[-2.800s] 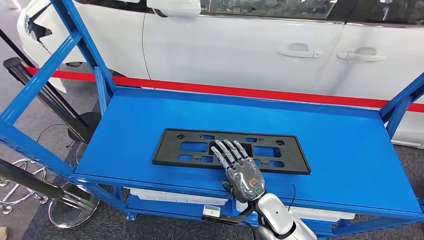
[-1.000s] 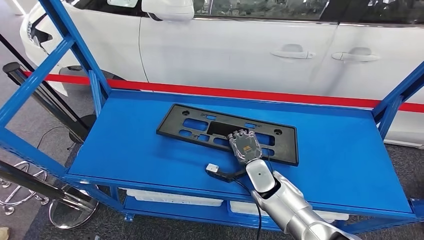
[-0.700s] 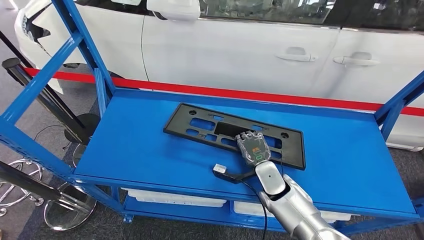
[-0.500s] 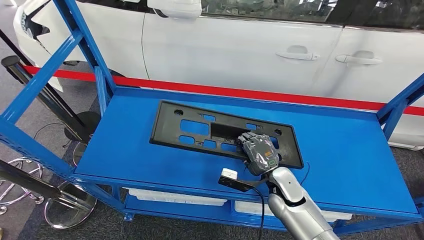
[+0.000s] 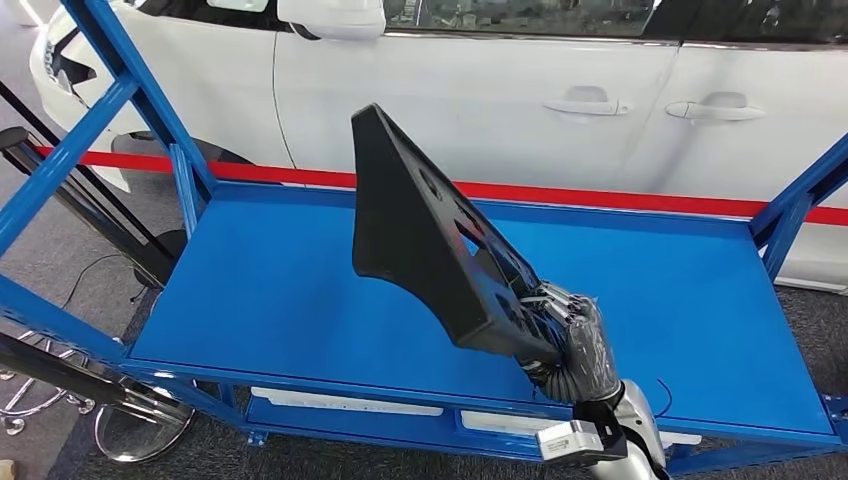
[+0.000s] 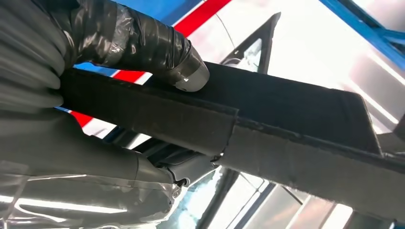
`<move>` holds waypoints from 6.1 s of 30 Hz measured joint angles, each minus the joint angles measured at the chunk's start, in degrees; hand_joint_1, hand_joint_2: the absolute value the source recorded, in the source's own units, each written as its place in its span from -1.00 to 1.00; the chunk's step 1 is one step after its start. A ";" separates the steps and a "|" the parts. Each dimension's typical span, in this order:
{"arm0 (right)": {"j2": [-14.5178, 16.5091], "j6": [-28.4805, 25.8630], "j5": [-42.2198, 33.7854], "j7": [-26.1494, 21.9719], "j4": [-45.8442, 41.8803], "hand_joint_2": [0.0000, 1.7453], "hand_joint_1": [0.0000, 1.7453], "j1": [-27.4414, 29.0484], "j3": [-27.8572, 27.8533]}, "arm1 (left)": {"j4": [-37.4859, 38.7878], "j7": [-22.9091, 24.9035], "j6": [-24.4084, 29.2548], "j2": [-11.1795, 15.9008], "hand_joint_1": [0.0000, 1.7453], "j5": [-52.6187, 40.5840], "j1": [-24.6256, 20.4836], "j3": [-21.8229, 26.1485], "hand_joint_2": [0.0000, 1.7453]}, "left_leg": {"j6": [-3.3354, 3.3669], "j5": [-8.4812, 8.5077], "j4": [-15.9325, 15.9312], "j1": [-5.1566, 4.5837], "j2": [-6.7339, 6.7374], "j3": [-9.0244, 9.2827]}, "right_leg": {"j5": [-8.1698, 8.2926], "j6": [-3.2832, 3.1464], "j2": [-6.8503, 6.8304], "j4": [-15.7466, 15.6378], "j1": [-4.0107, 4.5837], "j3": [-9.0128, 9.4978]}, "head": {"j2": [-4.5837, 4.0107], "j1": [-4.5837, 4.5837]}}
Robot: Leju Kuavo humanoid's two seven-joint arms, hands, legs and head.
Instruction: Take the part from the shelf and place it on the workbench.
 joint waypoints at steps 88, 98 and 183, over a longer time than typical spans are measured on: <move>-7.29 32.53 -13.80 -10.29 -16.92 1.00 1.00 10.66 8.44 | -0.06 2.56 4.32 0.00 -1.00 -8.74 -3.17 0.58 1.00 | 0.22 7.93 -11.98 -0.32 1.46 2.63 | -3.52 1.73 -0.12 -0.21 -0.52 4.89 | 0.00 0.00; -7.56 31.09 -14.23 -10.29 -17.23 1.00 1.00 10.14 9.84 | -0.07 2.70 4.32 0.03 -1.00 -9.78 -3.50 0.61 1.00 | 0.54 2.08 -5.57 -0.26 0.26 8.18 | 2.30 0.38 1.11 1.68 0.24 -3.85 | 0.00 0.00; -5.84 32.59 -21.68 -9.36 -18.55 1.00 1.00 4.32 11.94 | -0.04 5.15 10.02 -2.16 -1.00 -10.43 -3.28 5.39 1.00 | 0.70 -1.36 -5.73 -0.86 1.95 4.82 | 0.70 -0.29 -1.27 -0.37 0.35 0.13 | 0.00 0.01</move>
